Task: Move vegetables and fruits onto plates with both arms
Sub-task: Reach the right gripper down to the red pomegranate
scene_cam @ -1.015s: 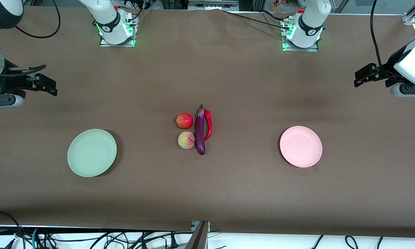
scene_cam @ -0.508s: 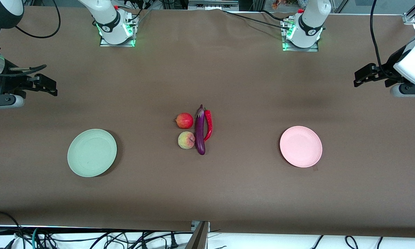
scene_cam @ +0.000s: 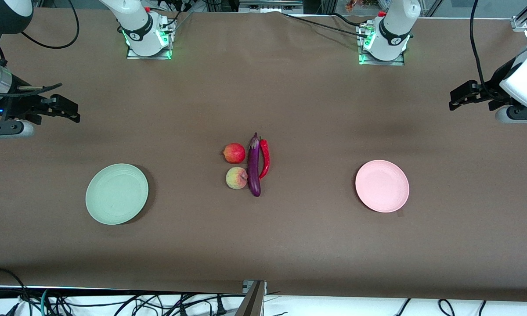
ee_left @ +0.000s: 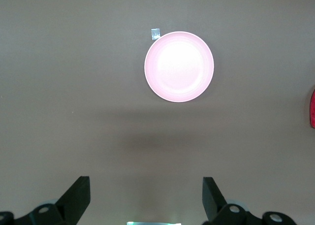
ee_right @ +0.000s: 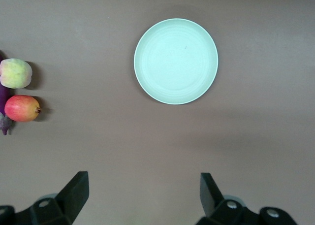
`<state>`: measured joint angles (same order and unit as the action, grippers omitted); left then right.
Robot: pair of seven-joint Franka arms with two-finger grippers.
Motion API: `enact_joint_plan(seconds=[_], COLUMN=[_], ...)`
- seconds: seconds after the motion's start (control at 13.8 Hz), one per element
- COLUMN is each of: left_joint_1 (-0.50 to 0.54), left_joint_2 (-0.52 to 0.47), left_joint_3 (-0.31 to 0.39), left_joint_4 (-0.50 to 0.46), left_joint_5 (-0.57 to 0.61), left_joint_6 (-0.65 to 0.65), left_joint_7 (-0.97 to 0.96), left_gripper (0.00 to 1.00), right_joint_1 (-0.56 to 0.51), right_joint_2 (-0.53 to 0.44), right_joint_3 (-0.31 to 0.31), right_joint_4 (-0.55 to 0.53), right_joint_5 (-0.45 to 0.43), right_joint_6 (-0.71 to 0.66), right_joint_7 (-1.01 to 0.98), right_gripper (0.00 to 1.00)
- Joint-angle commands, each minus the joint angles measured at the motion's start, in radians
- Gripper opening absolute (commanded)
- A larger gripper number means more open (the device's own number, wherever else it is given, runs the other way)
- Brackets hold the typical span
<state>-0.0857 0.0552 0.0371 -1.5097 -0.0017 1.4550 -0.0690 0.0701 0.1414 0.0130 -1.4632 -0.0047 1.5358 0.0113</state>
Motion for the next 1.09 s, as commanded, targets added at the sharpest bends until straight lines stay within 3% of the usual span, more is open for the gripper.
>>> enact_joint_plan(seconds=[0.0,0.51,0.8,1.02], left_joint_1=[0.006,0.009,0.010,0.007], left_joint_2=[0.015,0.015,0.015,0.015], left_joint_3=[0.001,0.006,0.004,0.001], left_joint_4=[0.031,0.029,0.031,0.031], left_joint_5=[-0.017,-0.015,-0.017,-0.029], left_joint_6=[-0.007,-0.007,-0.005,-0.007], left_joint_7=[-0.003,-0.003,-0.003,-0.005], left_gripper=[1.00,1.00,1.00,1.00], right_joint_1=[0.033,0.094,0.122,0.189], right_joint_2=[0.018,0.089,0.177,0.204], right_joint_3=[0.002,0.002,0.002,0.002], right_joint_4=[0.018,0.015,0.015,0.011], right_joint_5=[0.011,0.061,0.061,0.061], right_joint_6=[0.009,0.049,0.058,0.084], right_joint_7=[0.032,0.039,0.022,0.041], right_gripper=[1.00,1.00,1.00,1.00])
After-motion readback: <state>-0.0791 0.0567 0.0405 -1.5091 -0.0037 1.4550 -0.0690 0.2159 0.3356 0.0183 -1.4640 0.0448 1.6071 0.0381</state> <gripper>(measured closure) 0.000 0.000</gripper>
